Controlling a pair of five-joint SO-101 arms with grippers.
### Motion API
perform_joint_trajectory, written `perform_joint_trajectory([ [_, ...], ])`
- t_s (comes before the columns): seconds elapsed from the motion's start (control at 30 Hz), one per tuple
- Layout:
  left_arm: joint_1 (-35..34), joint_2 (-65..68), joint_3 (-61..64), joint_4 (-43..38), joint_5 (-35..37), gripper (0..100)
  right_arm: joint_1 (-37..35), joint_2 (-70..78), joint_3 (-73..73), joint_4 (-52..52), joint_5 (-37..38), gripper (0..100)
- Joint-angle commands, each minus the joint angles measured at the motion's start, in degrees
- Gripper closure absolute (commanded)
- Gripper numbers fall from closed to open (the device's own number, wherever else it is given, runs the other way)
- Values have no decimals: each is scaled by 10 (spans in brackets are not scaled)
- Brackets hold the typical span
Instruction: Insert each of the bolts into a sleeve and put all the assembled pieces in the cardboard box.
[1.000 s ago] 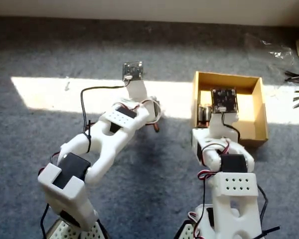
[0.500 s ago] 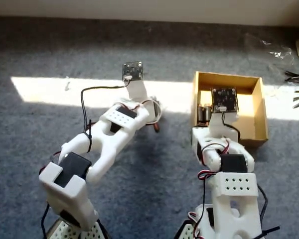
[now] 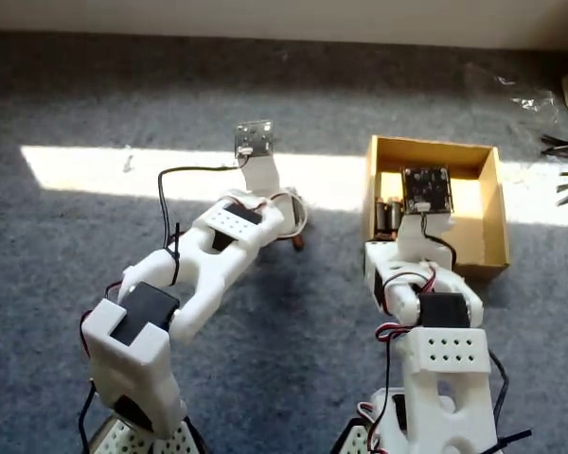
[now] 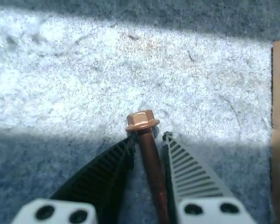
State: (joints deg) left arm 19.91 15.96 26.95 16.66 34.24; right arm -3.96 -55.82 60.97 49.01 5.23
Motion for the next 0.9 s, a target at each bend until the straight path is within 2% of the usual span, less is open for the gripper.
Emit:
perform_joint_trajectory([
  [0.0,-6,-4,-27,4,4,892,7,-13,-6,-12,4,994],
  [0.13,-6,-7,-28,30,4,892,7,-13,-6,-12,4,994],
  [0.67,-17,41,-87,32,3,892,7,-13,-6,-12,4,994],
  [0.87,-17,74,-148,106,3,892,7,-13,-5,-12,4,994],
])
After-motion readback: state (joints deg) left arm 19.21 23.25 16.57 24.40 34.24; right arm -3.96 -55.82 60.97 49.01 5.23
